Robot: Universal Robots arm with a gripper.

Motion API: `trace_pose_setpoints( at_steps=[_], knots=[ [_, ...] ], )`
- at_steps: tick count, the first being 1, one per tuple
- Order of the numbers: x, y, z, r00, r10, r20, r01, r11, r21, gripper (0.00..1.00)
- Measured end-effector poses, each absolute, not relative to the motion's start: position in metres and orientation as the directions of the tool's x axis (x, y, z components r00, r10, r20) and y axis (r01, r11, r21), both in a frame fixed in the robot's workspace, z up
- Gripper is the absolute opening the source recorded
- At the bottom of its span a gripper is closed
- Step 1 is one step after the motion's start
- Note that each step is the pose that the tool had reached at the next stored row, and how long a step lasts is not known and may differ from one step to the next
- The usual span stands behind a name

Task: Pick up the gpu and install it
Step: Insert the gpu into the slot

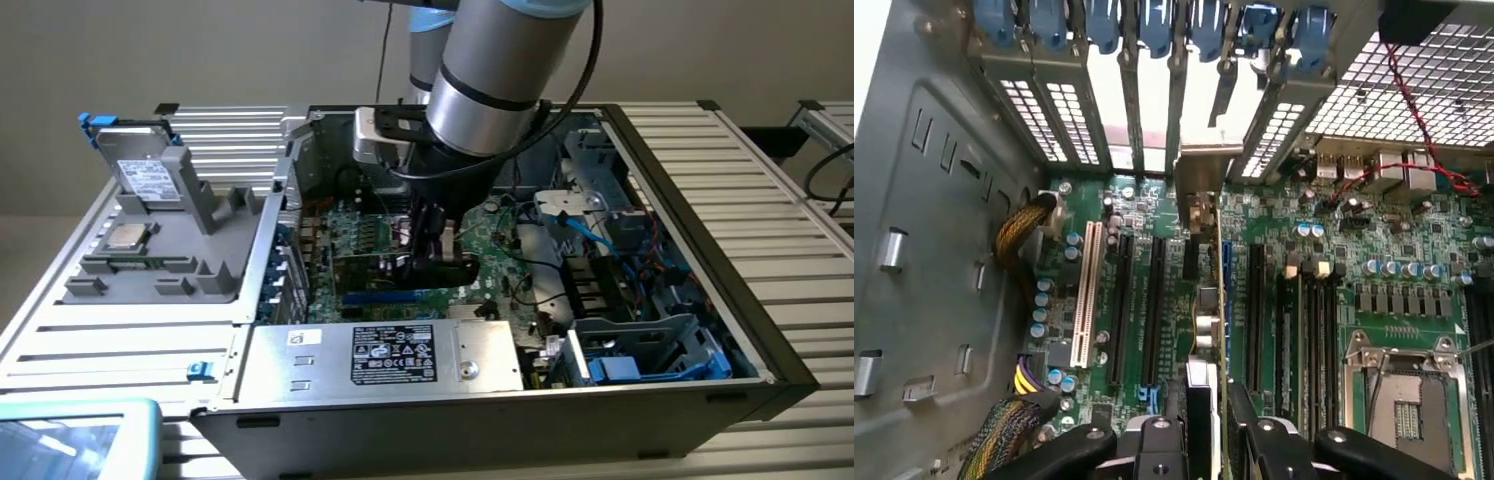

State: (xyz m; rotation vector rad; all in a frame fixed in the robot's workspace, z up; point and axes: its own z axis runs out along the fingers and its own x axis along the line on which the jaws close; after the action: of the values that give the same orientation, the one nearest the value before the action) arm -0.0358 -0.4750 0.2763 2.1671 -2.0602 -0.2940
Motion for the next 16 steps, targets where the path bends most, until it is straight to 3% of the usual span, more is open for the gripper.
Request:
trace_pose_setpoints(
  at_steps=[7,16],
  knots=[
    [-0.036,-0.474,0.284,0.054,-0.998,-0.035,-0.971,-0.061,0.231,0.27],
    [-0.036,-0.456,0.285,0.061,-0.998,0.032,-0.974,-0.052,0.222,0.27]
  ],
)
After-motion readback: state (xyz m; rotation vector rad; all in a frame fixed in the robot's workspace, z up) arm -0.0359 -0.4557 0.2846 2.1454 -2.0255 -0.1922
